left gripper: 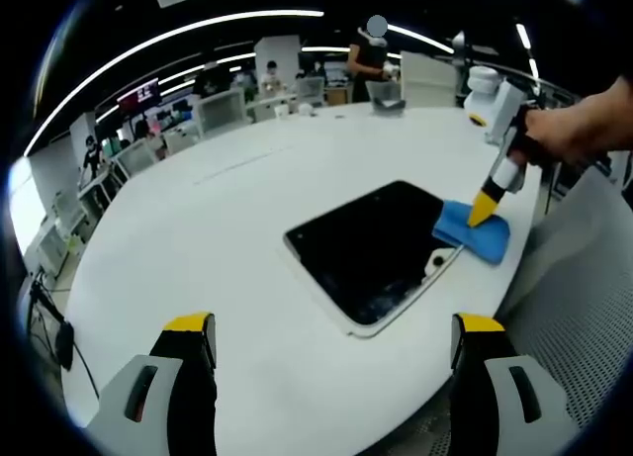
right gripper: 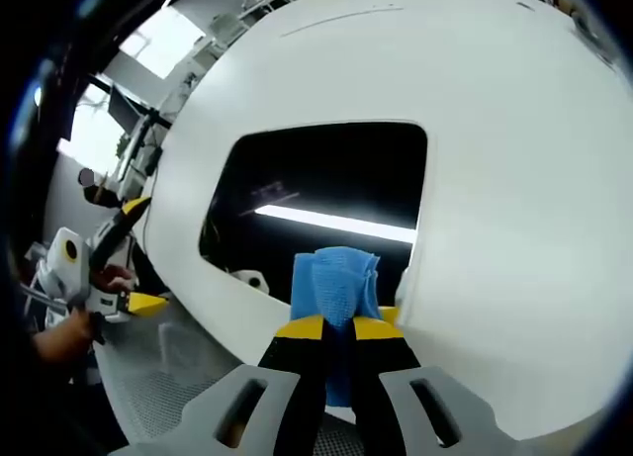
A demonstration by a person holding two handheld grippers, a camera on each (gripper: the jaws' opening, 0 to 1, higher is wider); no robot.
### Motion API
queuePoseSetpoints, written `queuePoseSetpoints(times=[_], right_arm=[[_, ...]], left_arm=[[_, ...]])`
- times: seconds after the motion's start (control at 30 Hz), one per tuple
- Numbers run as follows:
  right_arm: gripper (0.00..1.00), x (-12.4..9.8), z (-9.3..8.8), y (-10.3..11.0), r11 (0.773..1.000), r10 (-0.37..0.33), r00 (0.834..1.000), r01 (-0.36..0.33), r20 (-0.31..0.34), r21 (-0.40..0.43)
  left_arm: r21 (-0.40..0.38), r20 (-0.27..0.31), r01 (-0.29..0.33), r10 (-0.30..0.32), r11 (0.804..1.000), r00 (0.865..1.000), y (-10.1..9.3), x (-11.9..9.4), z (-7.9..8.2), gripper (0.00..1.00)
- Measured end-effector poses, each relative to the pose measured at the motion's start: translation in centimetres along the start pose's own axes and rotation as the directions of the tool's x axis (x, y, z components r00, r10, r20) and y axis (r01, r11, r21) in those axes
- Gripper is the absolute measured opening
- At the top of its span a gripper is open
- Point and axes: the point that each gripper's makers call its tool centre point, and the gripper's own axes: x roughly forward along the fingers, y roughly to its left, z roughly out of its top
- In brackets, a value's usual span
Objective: Wipe the mirror surface with the cleaning cloth until all visible marks leave the cleaned area.
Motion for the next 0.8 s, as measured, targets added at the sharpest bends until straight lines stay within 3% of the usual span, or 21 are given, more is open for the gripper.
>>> queuePoseSetpoints(times=[0.3, 0.8], right_arm=[[0.03, 0.0, 0.1, 0.0, 1.0, -0.001, 1.0, 0.001, -0.012, 0.002], [0.03, 0.5, 2.0, -0.9, 1.0, -0.021, 1.0, 0.021, -0.01, 0.007]], left_arm=[[0.004, -0.001, 0.004, -0.004, 1.0, 1.0, -0.1, 0.0, 0.0, 0.99], [0.013, -0.007, 0.011, -0.011, 1.0, 1.0, -0.2, 0.1, -0.1, 0.99]])
